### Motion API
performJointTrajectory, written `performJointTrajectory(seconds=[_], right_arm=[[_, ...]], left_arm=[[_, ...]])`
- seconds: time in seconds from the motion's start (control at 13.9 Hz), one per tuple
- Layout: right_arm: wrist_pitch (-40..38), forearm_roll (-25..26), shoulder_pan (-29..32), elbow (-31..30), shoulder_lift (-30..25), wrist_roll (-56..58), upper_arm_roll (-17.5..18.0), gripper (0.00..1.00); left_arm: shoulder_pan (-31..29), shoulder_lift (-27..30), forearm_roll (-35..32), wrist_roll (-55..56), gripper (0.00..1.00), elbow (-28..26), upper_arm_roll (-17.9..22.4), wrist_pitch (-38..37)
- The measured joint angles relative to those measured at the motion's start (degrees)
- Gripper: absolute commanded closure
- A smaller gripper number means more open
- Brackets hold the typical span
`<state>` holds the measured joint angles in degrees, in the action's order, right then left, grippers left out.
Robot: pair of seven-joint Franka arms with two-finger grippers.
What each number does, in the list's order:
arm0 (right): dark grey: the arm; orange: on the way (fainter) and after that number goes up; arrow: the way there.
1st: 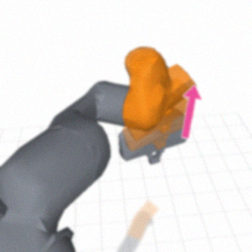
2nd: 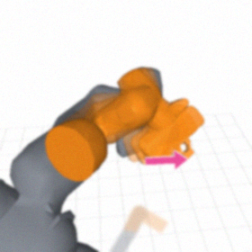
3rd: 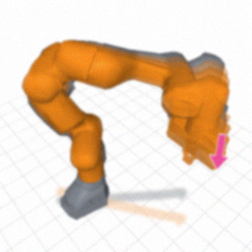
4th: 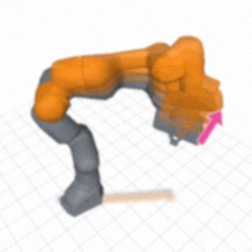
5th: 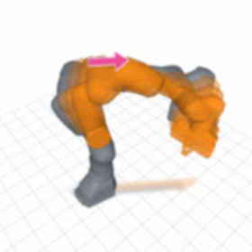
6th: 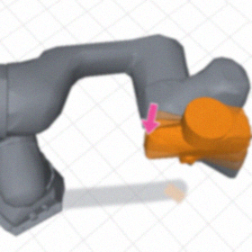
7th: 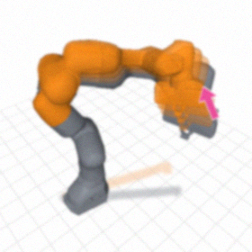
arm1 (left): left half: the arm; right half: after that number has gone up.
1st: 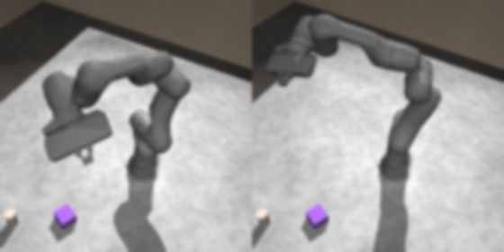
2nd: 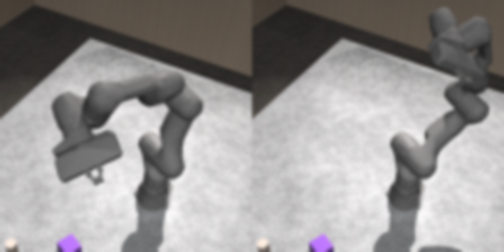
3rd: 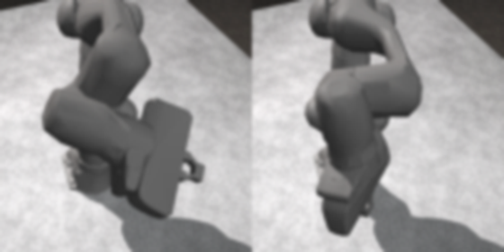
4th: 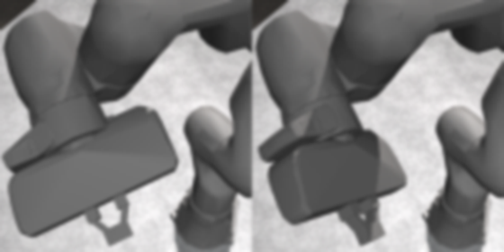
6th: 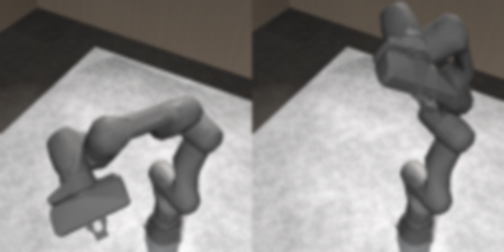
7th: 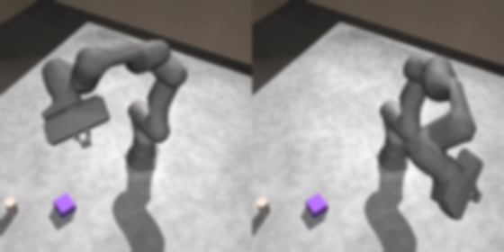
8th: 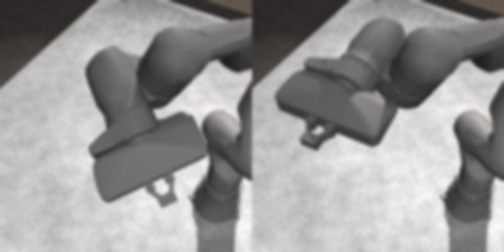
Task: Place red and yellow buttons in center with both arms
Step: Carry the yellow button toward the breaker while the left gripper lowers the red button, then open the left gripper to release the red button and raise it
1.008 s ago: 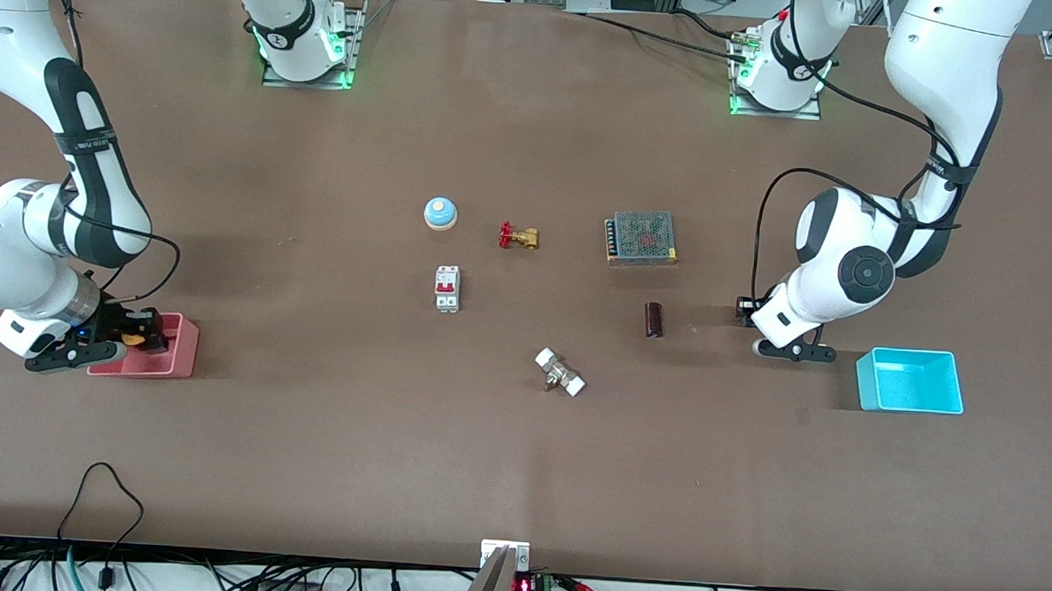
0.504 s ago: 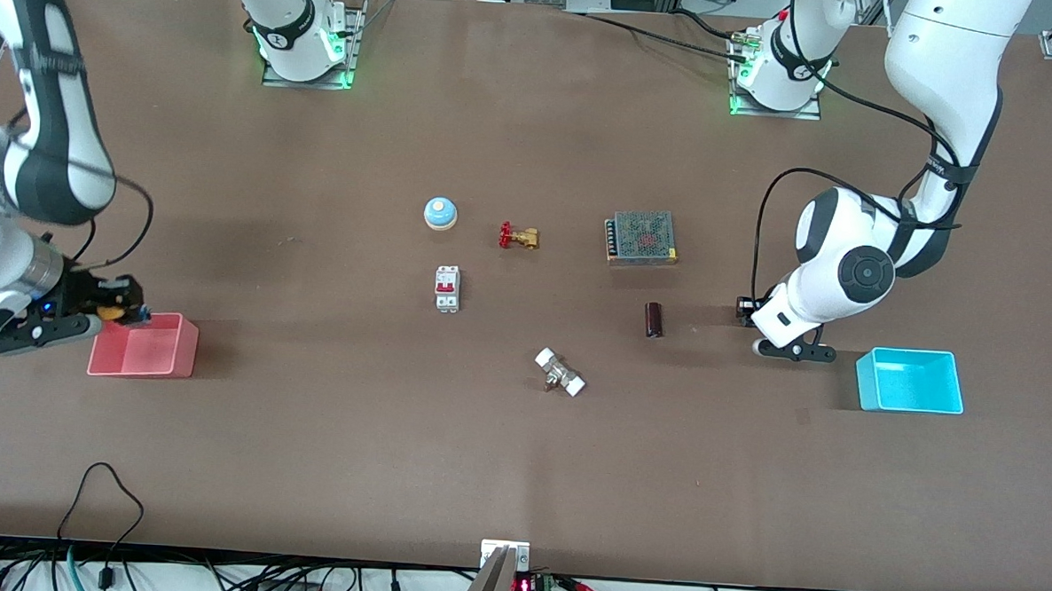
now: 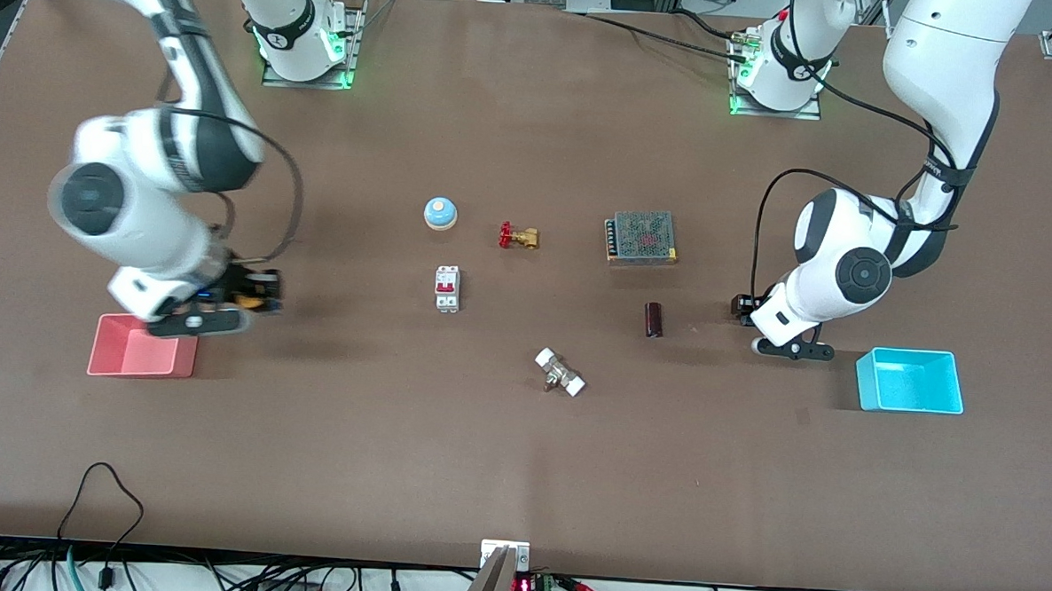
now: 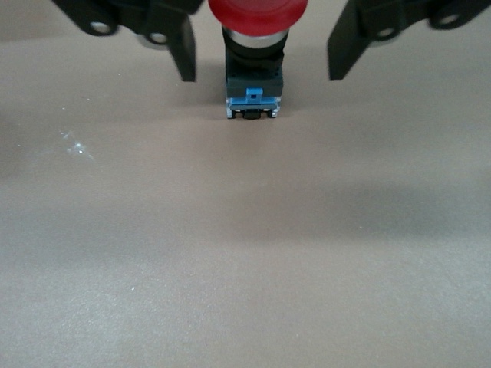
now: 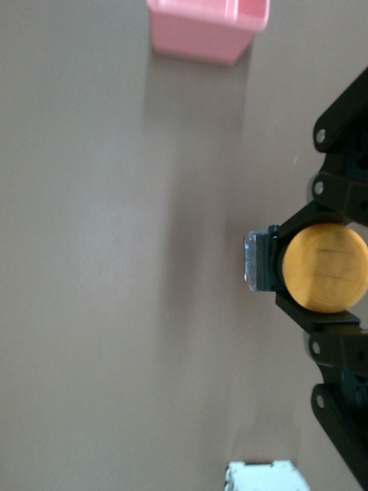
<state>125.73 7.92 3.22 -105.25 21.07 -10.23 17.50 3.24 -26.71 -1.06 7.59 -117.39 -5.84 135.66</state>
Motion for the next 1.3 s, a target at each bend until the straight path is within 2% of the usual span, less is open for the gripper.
performJointTrajectory(seconds=[0.14, 0.29, 0.58, 0.79, 0.94, 1.08, 1.22, 1.3], right_arm=[[6.6, 0.0, -1.4, -3.7, 1.7, -1.8, 0.0, 0.67], [11.1, 0.1, -1.9, -6.4, 3.7, -2.7, -0.1, 0.67], [12.8, 0.1, -2.8, -7.2, 6.6, -2.9, -0.1, 0.67], [13.2, 0.1, -3.3, -7.2, 7.2, -2.9, -0.1, 0.66], [13.4, 0.1, -3.4, -7.2, 7.6, -3.0, -0.1, 0.6], [13.7, 0.1, -3.4, -7.2, 7.9, -3.0, -0.1, 0.46], [13.7, 0.1, -3.4, -7.2, 8.0, -3.0, -0.1, 0.37], [13.7, 0.1, -3.4, -7.2, 8.0, -3.0, -0.1, 0.29]], left_arm=[[0.0, 0.7, 0.0, 0.0, 0.0, 1.4, 0.0, -2.3], [0.0, 1.8, 0.0, 0.0, 0.0, 4.5, 0.0, -7.9], [-0.2, 3.0, -0.8, 0.0, 0.0, 14.3, 0.4, -19.7], [-0.4, 3.0, -5.2, -3.0, 0.0, 20.6, 0.8, -24.6], [-0.6, 3.0, -6.3, -6.4, 0.0, 23.6, 1.3, -27.2], [-1.6, 3.0, -6.6, -10.6, 0.0, 27.3, 1.6, -31.0], [-3.3, 3.1, -6.7, -15.0, 0.0, 33.3, 1.8, -36.3], [-4.4, 3.2, -6.7, -17.2, 0.0, 36.8, 1.8, -39.3]])
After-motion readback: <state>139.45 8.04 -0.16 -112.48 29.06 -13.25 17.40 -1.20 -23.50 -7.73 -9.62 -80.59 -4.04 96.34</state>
